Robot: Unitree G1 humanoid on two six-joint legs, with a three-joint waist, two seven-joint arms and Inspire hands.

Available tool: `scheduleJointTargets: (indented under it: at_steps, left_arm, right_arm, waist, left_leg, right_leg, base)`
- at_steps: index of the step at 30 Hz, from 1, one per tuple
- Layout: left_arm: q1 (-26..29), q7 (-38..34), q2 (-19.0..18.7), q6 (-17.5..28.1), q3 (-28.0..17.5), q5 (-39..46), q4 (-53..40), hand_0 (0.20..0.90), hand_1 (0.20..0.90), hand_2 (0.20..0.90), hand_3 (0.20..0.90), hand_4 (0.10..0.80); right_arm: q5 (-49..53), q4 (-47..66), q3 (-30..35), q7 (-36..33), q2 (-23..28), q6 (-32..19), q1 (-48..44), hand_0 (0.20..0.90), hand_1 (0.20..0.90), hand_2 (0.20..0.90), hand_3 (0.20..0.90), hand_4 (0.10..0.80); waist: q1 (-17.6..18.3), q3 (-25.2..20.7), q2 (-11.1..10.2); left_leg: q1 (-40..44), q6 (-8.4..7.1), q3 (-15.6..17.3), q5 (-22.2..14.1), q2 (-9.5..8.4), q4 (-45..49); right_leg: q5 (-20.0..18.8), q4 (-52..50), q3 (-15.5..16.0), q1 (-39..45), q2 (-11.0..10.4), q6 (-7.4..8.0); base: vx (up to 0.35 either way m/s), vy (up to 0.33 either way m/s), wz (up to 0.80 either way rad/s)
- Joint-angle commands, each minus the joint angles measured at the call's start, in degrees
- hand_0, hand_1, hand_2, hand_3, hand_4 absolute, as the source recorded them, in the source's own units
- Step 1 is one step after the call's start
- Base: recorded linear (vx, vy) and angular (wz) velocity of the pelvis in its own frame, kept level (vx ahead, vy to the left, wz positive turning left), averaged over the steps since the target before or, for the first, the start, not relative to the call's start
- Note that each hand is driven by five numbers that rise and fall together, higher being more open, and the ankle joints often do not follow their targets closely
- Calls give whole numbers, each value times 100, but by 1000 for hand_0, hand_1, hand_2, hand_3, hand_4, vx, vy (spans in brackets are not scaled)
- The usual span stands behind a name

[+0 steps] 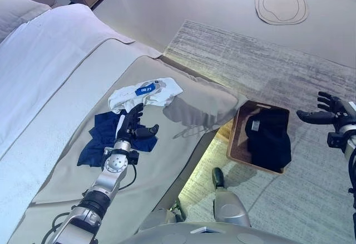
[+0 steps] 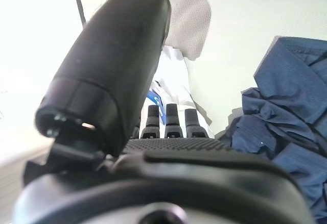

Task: Pick up the clothes from the bed and place them into the basket

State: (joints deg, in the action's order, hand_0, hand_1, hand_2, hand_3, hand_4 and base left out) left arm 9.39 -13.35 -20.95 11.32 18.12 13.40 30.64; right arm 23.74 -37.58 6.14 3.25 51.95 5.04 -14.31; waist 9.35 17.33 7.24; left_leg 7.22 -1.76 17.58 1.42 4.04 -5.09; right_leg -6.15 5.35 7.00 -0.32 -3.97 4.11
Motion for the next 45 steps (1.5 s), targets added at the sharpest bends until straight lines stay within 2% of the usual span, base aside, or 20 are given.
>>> scheduleJointTargets:
  at_steps: [1,6,8,10,12,18,21,22,25,28,30,31,32,34,35,36,37,40,42,45]
  left_arm:
    - [198,-233,-316,301,-124,-179,-221,900,900,900,900,800]
    - [121,-310,-287,292,-183,-165,-236,900,900,900,900,800]
    - [109,-373,-287,290,-180,-120,-252,900,900,900,900,800]
    - [124,-497,-239,294,-188,-88,-231,900,900,900,900,800]
    - [129,-617,-197,324,-187,-58,-170,900,900,900,900,800]
    - [-134,-724,-147,375,-326,-54,-72,900,900,900,900,800]
    - [-305,-628,-144,404,-394,-74,-78,900,900,900,900,800]
    - [-382,-538,-142,457,-421,-115,-56,900,900,900,900,800]
    - [-315,-240,-146,542,-431,-269,-57,900,900,900,900,800]
    - [-271,-346,-217,457,-392,-176,-135,900,900,900,900,800]
    - [-360,-319,-357,415,-469,-46,-223,900,900,900,900,800]
    - [-465,-262,-468,377,-549,-96,-352,900,900,900,900,800]
    - [-533,-196,-545,362,-576,-122,-429,900,900,900,900,800]
    - [-492,-125,-677,412,-562,6,-441,900,900,900,900,800]
    - [-311,-147,-713,441,-539,250,-447,900,900,900,900,800]
    - [-218,-153,-713,464,-514,360,-458,900,900,900,900,800]
    - [-59,-153,-699,508,-497,682,-538,900,900,900,900,800]
    - [69,-194,-587,615,-497,944,-685,900,900,900,900,800]
    - [170,-167,-508,621,-377,835,-775,900,900,900,900,800]
    - [147,-175,-431,775,-259,887,-855,900,900,900,900,800]
  right_arm:
    - [567,578,-90,96,-113,-810,-623,900,900,900,900,800]
    - [1023,944,-193,-91,-454,-1138,-948,900,900,900,900,800]
    - [930,1042,-240,-363,-596,-1186,-1103,900,900,900,900,800]
    - [537,1113,-392,-643,-750,-1301,-1348,900,900,900,900,800]
    - [254,1079,-583,-642,-816,-1332,-1565,900,900,900,900,800]
    - [-649,949,-1163,-1093,-831,-1425,-2076,900,900,900,900,800]
    - [-673,869,-1291,-1256,-837,-1427,-2170,900,900,900,900,800]
    - [-679,874,-1320,-1309,-854,-1392,-2163,900,900,900,900,800]
    - [-1194,958,-1315,-1722,-864,-1255,-2001,900,900,900,900,800]
    - [-1227,841,-1368,-1850,-979,-1223,-2026,900,900,900,900,800]
    - [-1311,749,-1416,-1850,-1076,-1159,-2075,900,900,900,900,800]
    - [-1308,840,-1367,-1874,-1061,-1051,-1975,900,900,900,900,800]
    - [-1283,909,-1272,-1892,-1030,-975,-1869,900,900,900,900,800]
    - [-1365,817,-1241,-2039,-999,-958,-1895,900,900,900,900,800]
    - [-1491,640,-1299,-2086,-937,-966,-2173,900,900,900,900,800]
    - [-1495,551,-1333,-2076,-874,-929,-2373,900,900,900,900,800]
    - [-1450,298,-1443,-1998,-650,-831,-2812,900,900,900,900,800]
    - [-1295,86,-1729,-1901,-292,-698,-3422,900,900,900,900,800]
    - [-1260,-90,-1846,-1885,-144,-670,-3627,900,900,900,900,800]
    - [-1134,-506,-2153,-1796,46,-667,-4071,900,900,900,900,800]
  waist:
    - [-236,-650,-534]
    - [-441,-683,-587]
    - [-515,-687,-587]
    - [-624,-675,-583]
    - [-721,-677,-578]
    - [-1101,-727,-626]
    - [-1228,-750,-648]
    - [-1259,-763,-664]
    - [-1182,-744,-738]
    - [-1288,-655,-669]
    - [-1328,-621,-580]
    - [-1323,-570,-521]
    - [-1307,-491,-512]
    - [-1275,-301,-561]
    - [-1270,-107,-561]
    - [-1256,-25,-566]
    - [-1257,130,-568]
    - [-1309,387,-544]
    - [-1363,540,-506]
    - [-1489,643,-419]
  left_leg:
    - [-202,-303,-189,-353,67,261]
    - [-234,-287,-419,-324,40,242]
    - [-266,-284,-506,-320,24,255]
    - [-318,-272,-638,-310,-13,275]
    - [-348,-257,-745,-303,-50,282]
    - [-401,-242,-1116,-259,-143,303]
    - [-388,-238,-1260,-207,-183,242]
    - [-404,-236,-1253,-206,-209,268]
    - [-571,-203,-491,-432,-173,893]
    - [-538,-63,-585,-381,-226,668]
    - [-455,62,-486,-366,-194,552]
    - [-454,160,-491,-404,-158,613]
    - [-464,200,-567,-450,-144,712]
    - [-561,146,-786,-547,-107,1029]
    - [-681,106,-915,-663,-76,1233]
    - [-742,102,-942,-721,-71,1303]
    - [-1042,103,-944,-839,3,1621]
    - [-1667,13,-984,-860,129,2212]
    - [-1875,-43,-1126,-866,136,2372]
    - [-2065,-49,-1186,-844,94,2439]
  right_leg:
    - [547,-190,159,130,49,-70]
    - [605,-222,249,208,36,-102]
    - [627,-243,288,225,21,-111]
    - [660,-275,353,242,-3,-135]
    - [681,-291,405,260,-22,-153]
    - [786,-356,643,410,-56,-234]
    - [808,-336,676,494,-6,-270]
    - [824,-345,710,521,11,-279]
    - [875,-575,1102,449,-163,-297]
    - [948,-961,1263,368,-271,-197]
    - [1216,-1697,1347,239,-248,-182]
    - [1265,-2573,1302,-117,-330,-115]
    - [1177,-2929,1212,-361,-419,-24]
    - [1030,-2589,902,-567,-535,55]
    - [826,-2237,734,-723,-731,92]
    - [710,-2090,642,-807,-803,132]
    - [787,-1904,535,-848,-793,110]
    - [1085,-2376,695,-1162,-705,-15]
    - [1301,-2729,806,-1325,-699,-165]
    - [1513,-3144,984,-1592,-809,-311]
  base:
    - [35,-23,10]
    - [30,-20,17]
    - [20,5,31]
    - [0,28,24]
    - [7,29,36]
    - [78,-7,31]
    - [118,18,24]
    - [166,70,42]
    - [99,120,63]
    - [135,139,59]
    - [173,96,6]
    - [161,30,-1]
    - [125,-46,2]
    - [4,-222,22]
    - [-121,-275,32]
    - [-224,-351,38]
    - [-216,-333,43]
    - [-216,-227,70]
    - [-102,-104,40]
    - [-28,-44,29]
